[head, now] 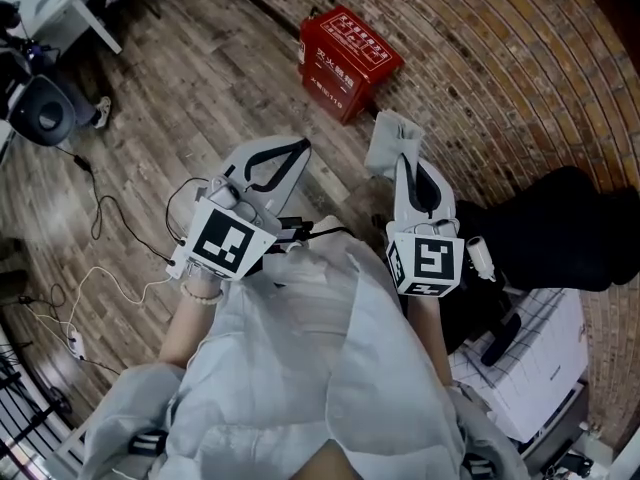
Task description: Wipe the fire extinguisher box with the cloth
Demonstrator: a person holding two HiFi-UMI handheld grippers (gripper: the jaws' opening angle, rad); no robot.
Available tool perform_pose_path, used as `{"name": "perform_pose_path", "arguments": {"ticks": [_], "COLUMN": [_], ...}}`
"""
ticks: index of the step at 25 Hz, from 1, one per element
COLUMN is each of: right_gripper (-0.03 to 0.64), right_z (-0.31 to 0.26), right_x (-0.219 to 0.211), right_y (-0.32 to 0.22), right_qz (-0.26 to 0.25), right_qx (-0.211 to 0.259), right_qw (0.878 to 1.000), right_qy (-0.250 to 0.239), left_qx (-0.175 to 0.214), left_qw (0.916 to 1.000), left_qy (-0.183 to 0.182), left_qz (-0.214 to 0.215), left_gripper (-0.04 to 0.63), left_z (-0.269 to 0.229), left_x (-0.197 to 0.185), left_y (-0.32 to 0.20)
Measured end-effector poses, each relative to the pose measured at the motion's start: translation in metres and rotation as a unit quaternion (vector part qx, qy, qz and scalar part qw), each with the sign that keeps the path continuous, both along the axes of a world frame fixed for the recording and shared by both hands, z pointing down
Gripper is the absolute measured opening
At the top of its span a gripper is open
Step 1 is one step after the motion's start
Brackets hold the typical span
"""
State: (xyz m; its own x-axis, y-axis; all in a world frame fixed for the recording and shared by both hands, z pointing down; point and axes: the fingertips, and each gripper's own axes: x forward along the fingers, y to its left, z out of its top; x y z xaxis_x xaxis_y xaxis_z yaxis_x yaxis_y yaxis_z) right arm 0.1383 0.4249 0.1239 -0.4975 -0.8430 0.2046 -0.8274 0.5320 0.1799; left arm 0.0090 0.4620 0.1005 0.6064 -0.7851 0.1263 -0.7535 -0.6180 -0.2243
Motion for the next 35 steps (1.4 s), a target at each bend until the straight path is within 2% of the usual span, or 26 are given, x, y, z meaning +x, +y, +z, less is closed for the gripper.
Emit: {"name": "perform_pose_path", "arguments": {"ticks": [7,14,17,25,30,35], "right_gripper": [0.025,0.025,0.025,0.025,0.025,0.025], "right_z": [0.003,0.009,0.012,0.022,0.027,0.032], "right_x": [0.002,0.002,0.003,-0.003,-0.013,-0.013], "right_y": [-0.013,-0.057,-0.083,-0.166,-0.229,-0.298], "right_qz": [-0.002,-0.007,-0.008,-0.032,-0.06,-0.072], "right_qx": [-0.001,-0.006,-0.01,-0.025,-0.038,-0.05], "right_qw": [1.0,1.0,1.0,0.999,0.997,0.996], "right_qy": [0.001,-0.002,-0.001,0.005,0.008,0.003], "left_qx": [-0.004,-0.009,-0.008,-0.02,-0.03,-0.041], "left_qw": [0.9999,0.9998,0.9997,0.9989,0.9973,0.9959], "left_qy": [-0.001,-0.006,-0.014,-0.005,0.003,-0.007], "left_qz": [-0.011,-0.016,-0.018,-0.042,-0.066,-0.081], "left_gripper": [-0.003,-0.003,-0.003,-0.003,-0.003,-0.003], "left_z": [0.005,0.009,0.01,0.016,0.019,0.021], "left_x": [-0.006,-0.007,-0.008,-0.011,-0.017,-0.017], "left_y": [-0.011,-0.045,-0.07,-0.147,-0.206,-0.269]}}
